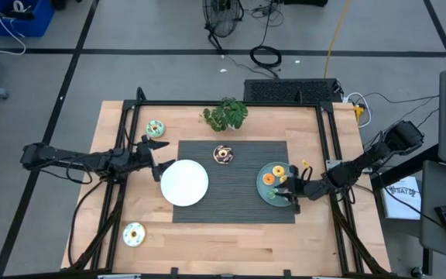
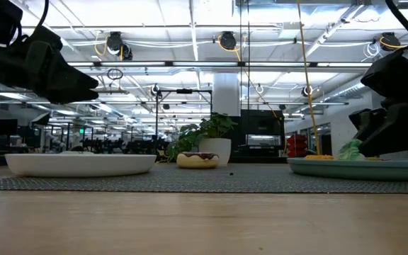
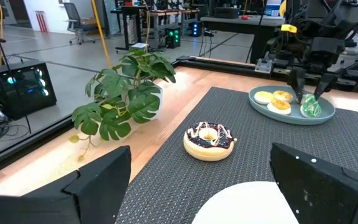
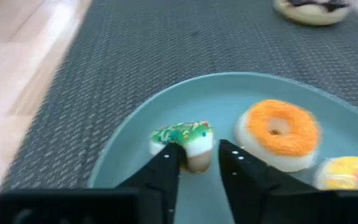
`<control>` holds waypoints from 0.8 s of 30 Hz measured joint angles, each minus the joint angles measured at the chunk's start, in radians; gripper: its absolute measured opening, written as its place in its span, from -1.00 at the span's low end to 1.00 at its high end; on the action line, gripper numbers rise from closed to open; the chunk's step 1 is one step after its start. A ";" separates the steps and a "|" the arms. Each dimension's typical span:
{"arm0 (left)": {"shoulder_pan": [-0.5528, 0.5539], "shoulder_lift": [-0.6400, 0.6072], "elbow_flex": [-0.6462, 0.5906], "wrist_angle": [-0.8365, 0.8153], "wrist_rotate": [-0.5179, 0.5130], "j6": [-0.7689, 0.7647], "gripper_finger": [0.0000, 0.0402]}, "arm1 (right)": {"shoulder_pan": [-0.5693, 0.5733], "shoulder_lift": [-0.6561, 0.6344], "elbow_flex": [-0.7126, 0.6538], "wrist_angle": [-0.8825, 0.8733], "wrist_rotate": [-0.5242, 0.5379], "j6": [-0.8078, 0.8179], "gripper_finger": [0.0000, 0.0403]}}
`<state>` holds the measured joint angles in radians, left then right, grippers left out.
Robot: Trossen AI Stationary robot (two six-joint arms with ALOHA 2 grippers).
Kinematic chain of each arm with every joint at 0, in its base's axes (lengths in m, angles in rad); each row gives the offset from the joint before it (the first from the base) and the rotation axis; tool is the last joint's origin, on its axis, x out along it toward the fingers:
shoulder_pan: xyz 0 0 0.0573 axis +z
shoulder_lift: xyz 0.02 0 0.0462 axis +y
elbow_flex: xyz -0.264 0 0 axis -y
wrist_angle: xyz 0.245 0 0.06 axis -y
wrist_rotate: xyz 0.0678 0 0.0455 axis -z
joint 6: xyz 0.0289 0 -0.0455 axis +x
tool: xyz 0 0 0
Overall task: Pick & Place donuts
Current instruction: Put the small green doughnut on top of the blue plate, then put the large black doughnut on top of the white plate
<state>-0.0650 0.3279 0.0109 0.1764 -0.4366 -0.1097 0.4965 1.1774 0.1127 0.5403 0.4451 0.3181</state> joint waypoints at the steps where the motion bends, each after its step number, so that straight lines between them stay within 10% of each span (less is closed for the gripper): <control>1: 0.000 0.000 0.000 0.000 0.000 0.000 0.89 | 0.000 0.000 0.000 0.000 0.008 0.006 -0.40; 12: 0.000 0.000 0.000 0.000 0.000 0.000 0.89 | 0.001 -0.056 0.000 -0.002 -0.003 0.000 0.12; 24: 0.000 0.000 0.000 0.000 0.000 0.001 0.89 | 0.001 -0.237 -0.001 -0.136 -0.031 -0.076 0.20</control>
<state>-0.0654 0.3279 0.0109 0.1764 -0.4362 -0.1091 0.4976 0.9402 0.1116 0.4047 0.4145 0.2418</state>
